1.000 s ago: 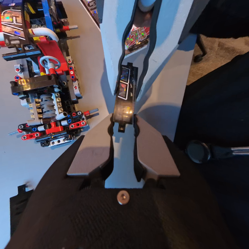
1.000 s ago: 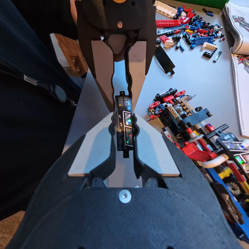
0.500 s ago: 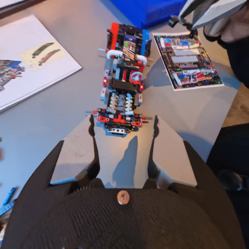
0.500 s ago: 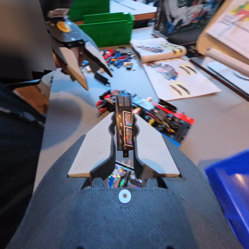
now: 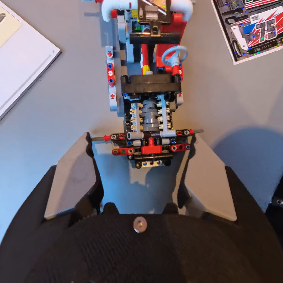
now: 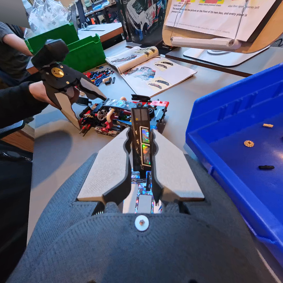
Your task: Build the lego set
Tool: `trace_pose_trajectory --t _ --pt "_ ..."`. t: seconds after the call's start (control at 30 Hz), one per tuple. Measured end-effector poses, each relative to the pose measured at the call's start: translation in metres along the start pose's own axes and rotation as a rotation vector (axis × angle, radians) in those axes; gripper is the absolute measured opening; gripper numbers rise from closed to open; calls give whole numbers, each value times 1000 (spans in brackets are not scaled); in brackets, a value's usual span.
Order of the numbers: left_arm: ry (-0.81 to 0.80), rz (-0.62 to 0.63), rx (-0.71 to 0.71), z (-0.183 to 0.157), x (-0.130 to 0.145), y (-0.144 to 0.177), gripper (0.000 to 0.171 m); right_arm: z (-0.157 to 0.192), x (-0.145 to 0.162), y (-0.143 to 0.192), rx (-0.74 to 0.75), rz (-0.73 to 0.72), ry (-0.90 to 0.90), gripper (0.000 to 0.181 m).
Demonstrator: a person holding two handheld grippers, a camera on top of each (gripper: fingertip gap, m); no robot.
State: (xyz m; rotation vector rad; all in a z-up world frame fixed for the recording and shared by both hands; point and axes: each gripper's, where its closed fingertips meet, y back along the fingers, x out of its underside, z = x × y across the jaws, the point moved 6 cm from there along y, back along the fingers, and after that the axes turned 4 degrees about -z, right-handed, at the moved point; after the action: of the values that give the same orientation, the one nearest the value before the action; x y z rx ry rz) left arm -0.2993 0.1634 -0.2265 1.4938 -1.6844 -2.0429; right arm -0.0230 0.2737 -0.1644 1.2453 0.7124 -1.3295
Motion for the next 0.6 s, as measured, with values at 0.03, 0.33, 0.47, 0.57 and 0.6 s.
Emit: trace_pose_trajectory --t 0.03,0.33,0.47,0.57,0.6 --pt "-5 4 8 1 0 0 123 0 1 -1 -5 6 -1 21" --pt "-141 96 104 8 8 9 123 16 4 -5 -85 39 70 21" --pt "-286 138 212 2 22 20 116 43 2 -9 -148 90 217 20" --pt "-374 148 253 1 31 26 109 67 5 -15 -181 176 362 21" --pt "-396 151 265 0 33 28 108 75 4 -17 -178 195 419 20"
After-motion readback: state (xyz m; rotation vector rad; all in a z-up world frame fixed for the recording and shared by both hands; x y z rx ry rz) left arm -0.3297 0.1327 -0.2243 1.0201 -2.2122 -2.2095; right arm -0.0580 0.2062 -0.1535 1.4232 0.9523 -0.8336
